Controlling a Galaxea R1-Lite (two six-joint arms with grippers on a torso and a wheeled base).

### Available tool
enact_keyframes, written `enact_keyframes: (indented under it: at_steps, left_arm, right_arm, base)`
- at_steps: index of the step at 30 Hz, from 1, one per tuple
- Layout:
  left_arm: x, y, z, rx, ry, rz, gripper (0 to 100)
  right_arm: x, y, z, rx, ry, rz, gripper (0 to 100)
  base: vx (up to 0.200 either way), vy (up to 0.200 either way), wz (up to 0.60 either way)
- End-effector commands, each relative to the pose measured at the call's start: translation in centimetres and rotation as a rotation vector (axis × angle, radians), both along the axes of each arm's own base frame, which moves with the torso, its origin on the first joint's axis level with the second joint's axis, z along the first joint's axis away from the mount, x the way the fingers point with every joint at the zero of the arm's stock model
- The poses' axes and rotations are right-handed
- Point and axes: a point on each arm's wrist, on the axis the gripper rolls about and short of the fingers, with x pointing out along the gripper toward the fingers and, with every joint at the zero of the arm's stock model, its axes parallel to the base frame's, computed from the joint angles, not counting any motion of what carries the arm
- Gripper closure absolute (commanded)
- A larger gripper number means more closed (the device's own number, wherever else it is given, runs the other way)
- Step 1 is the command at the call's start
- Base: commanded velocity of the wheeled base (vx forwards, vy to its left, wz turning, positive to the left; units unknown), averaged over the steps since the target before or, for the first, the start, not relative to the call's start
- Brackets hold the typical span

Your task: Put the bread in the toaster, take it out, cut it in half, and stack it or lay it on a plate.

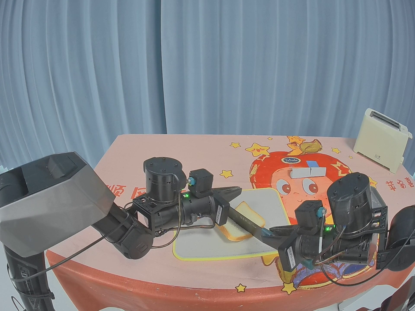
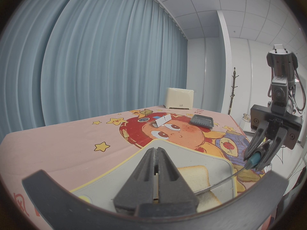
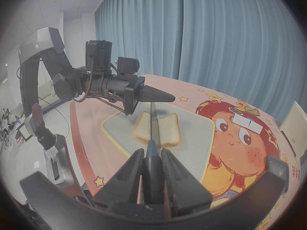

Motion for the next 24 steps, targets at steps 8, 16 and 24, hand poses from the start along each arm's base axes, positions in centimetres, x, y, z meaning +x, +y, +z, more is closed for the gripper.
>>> enact_keyframes:
  at_steps: [8, 16, 24]
  left_arm:
    - [0.0, -0.2, 0.9, -0.014, -0.016, -0.006, 100]
    - [-0.1, 0.0, -0.8, 0.015, 0.020, -0.004, 100]
    - [0.1, -0.1, -0.8, 0.013, 0.015, -0.002, 100]
  right_arm:
    - [-0.1, -0.2, -0.7, -0.018, 0.017, -0.001, 100]
    - [0.1, 0.1, 0.2, 0.010, -0.009, -0.001, 100]
    - [0.1, -0.1, -0.2, -0.008, 0.006, -0.005, 100]
  base:
    - [0.000, 0.000, 0.00]
    - [0.000, 0.000, 0.00]
    - [0.000, 0.000, 0.00]
